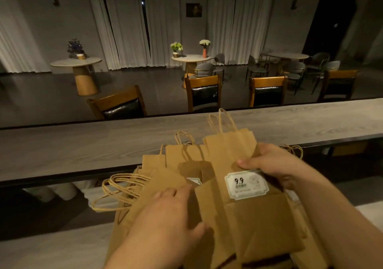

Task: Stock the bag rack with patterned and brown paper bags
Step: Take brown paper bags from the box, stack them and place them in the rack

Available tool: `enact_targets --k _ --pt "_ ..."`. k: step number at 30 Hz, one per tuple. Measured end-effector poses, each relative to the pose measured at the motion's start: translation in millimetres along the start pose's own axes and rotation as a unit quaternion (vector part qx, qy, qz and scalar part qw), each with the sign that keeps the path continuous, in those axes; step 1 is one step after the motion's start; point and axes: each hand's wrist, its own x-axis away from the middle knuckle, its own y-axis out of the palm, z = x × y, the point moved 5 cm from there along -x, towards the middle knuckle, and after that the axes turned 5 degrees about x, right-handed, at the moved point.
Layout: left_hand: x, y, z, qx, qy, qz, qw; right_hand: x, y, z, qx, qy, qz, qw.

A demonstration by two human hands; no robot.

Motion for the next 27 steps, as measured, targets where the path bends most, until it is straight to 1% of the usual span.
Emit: enact_targets --k 1,3,5,8,10,12,14,15,16,18,20,22,24,25,27 --pt "-1.4 3.9 -1.7 0.000 -0.020 -0.035 0.999 -2.5 -4.5 2.1 -0.025 0.005 -0.004 1.000" --pt "0.1 3.0 -4.5 0.054 -0.055 -0.076 0.994 -8.8 -6.7 7.3 -0.052 0.004 -0.022 0.998" --pt "2.2 -6.0 -11.8 0.092 -0.048 -0.073 0.992 -11.6 -5.3 8.9 -0.045 -0.013 -0.033 0.998" --pt "7.2 -25.6 -36.1 0.141 -0.040 -0.025 0.989 -11.9 -3.1 9.0 -0.063 -0.027 -0.040 0.997" --pt "10.0 -38.4 -49.6 0.188 -0.050 0.001 0.981 -11.4 -2.4 7.4 -0.076 -0.035 -0.058 0.995" --pt "14.4 -51.1 -55.4 0.214 -0.049 0.028 0.975 -12.0 -2.5 6.6 -0.082 -0.039 -0.076 0.993" --pt "18.7 -63.8 -60.3 0.238 -0.047 0.069 0.968 -11.3 -2.9 5.4 -0.125 -0.043 -0.105 0.986" --pt "21.0 -70.4 -64.1 0.242 -0.043 0.103 0.964 -11.3 -2.5 5.1 -0.157 -0.045 -0.121 0.979" --pt "23.6 -77.6 -66.3 0.229 -0.031 0.143 0.962 -10.3 -1.9 5.4 -0.195 -0.048 -0.135 0.970" --pt "29.3 -91.0 -68.5 0.169 -0.002 0.222 0.960 -8.5 1.1 7.2 -0.284 -0.052 -0.159 0.944" --pt "33.8 -98.3 -65.8 0.141 0.022 0.273 0.951 -7.5 9.5 8.4 -0.334 -0.043 -0.188 0.923" --pt "33.5 -96.1 -61.8 0.181 0.057 0.309 0.932 -7.3 24.6 9.4 -0.354 -0.025 -0.238 0.904" --pt "31.4 -90.2 -54.9 0.269 0.086 0.342 0.896 -4.7 43.3 5.9 -0.343 -0.010 -0.286 0.895" --pt "28.7 -85.4 -50.5 0.305 0.099 0.352 0.880 -2.8 52.3 3.1 -0.341 -0.004 -0.296 0.892" --pt "21.6 -75.4 -39.9 0.344 0.115 0.375 0.853 -1.5 65.7 -1.6 -0.364 0.008 -0.287 0.886"
